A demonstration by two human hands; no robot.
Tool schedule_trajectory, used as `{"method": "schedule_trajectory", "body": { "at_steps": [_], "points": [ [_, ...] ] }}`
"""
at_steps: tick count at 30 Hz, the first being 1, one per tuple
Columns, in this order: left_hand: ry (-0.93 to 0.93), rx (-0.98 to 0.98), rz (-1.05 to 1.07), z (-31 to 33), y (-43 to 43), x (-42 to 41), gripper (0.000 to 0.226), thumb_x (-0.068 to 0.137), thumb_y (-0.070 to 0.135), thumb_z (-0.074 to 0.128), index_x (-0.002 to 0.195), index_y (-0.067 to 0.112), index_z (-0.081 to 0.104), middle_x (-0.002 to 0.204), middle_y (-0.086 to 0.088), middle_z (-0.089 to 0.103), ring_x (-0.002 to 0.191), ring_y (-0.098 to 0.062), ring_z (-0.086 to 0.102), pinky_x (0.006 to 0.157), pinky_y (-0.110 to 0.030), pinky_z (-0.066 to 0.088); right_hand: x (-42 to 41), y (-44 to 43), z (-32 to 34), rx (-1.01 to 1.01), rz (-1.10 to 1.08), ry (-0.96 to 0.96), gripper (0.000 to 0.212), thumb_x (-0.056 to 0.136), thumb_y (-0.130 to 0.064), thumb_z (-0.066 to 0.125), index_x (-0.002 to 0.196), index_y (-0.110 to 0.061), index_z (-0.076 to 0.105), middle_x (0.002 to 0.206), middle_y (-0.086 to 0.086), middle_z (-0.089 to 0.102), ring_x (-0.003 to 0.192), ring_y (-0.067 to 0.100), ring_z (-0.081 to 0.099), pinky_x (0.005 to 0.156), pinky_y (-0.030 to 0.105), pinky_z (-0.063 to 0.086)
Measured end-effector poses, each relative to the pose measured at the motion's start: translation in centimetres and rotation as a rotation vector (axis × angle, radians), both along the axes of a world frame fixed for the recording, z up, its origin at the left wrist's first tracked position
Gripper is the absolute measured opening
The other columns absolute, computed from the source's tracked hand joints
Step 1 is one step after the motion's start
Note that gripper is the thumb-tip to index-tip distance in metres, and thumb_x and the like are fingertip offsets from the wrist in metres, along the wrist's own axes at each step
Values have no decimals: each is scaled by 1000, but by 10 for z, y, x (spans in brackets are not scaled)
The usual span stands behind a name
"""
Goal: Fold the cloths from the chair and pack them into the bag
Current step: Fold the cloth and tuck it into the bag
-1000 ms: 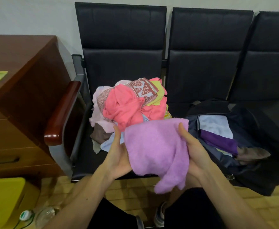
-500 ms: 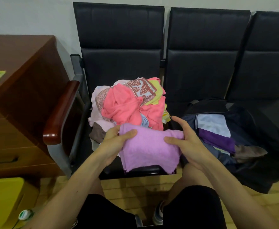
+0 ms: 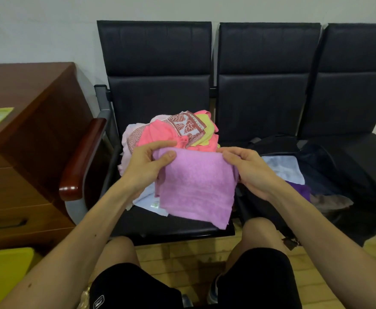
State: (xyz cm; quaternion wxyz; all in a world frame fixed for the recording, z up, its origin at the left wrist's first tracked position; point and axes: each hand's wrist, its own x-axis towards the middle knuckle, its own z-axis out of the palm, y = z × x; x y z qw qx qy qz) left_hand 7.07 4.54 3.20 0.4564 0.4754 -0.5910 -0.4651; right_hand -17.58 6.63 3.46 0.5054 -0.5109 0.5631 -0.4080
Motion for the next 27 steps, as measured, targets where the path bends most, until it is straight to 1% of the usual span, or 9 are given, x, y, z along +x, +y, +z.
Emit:
{"method": "schedule_trajectory", "body": {
  "at_steps": [2, 5, 7, 10, 15, 19, 21, 23, 27],
  "points": [
    [-7, 2, -18, 9, -2, 2, 34, 82, 16, 76, 113, 28, 70, 114, 20, 62, 102, 7, 57, 76, -8, 51, -1, -1, 7, -43, 30, 12, 30, 88, -24, 71, 117, -18, 69, 117, 0, 68, 109, 19, 65, 89, 39, 58],
    [-83, -4, -50, 21, -7, 6, 56, 61, 26, 87, 114, 35, 69, 125, 16, 63, 116, -2, 58, 95, -26, 53, -4, -4, 18, -110, 86, 182, 69, 65, -26, 89, 128, -20, 61, 120, -9, 62, 107, 9, 62, 82, 27, 59],
    [-204, -53, -80, 30, -7, 7, 64, 60, 24, 89, 119, 35, 66, 130, 16, 59, 124, -8, 55, 102, -33, 50, -6, -5, 26, -177, 132, 300, 80, 63, -23, 91, 134, -21, 56, 120, -16, 58, 106, 3, 59, 79, 18, 56],
    [-403, -131, -79, 38, -7, 5, 71, 68, 15, 88, 133, 23, 60, 131, 16, 54, 125, -6, 47, 108, -32, 42, -8, -8, 31, -246, 154, 514, 87, 65, -27, 91, 141, -21, 50, 131, -7, 56, 117, 13, 57, 95, 35, 54],
    [-673, -270, 10, 39, -3, -1, 64, 76, 22, 85, 135, 19, 60, 138, 1, 59, 128, -16, 52, 108, -32, 39, -8, -7, 38, -314, 159, 741, 61, 78, -30, 82, 134, -22, 59, 125, -5, 60, 108, 15, 59, 83, 27, 50],
    [-717, -315, 5, 39, 1, -3, 48, 80, 20, 81, 126, 18, 67, 123, 3, 67, 113, -14, 59, 95, -27, 42, -12, -5, 40, -357, 184, 811, 23, 90, -28, 70, 105, -11, 74, 100, 2, 73, 86, 16, 67, 76, 33, 56],
    [-741, -311, -43, 40, 1, -3, 32, 84, 17, 78, 115, 16, 74, 108, 7, 70, 98, -12, 61, 85, -28, 45, -13, -6, 40, -336, 193, 827, 24, 93, -30, 66, 96, -7, 72, 88, 4, 71, 75, 17, 67, 69, 34, 56],
    [-795, -302, -86, 40, -3, -2, 18, 86, 19, 75, 101, 7, 76, 97, -8, 74, 90, -26, 65, 80, -40, 52, -15, -6, 41, -289, 214, 821, 25, 95, -33, 62, 89, -9, 67, 81, 2, 68, 62, 13, 66, 60, 28, 55],
    [-797, -274, -115, 44, -5, 0, 24, 90, 24, 71, 92, 1, 70, 91, -18, 69, 84, -31, 63, 76, -43, 51, -24, -4, 42, -215, 283, 793, 28, 97, -42, 55, 85, -16, 60, 71, -1, 65, 50, 8, 61, 52, 14, 48]
  ]
}}
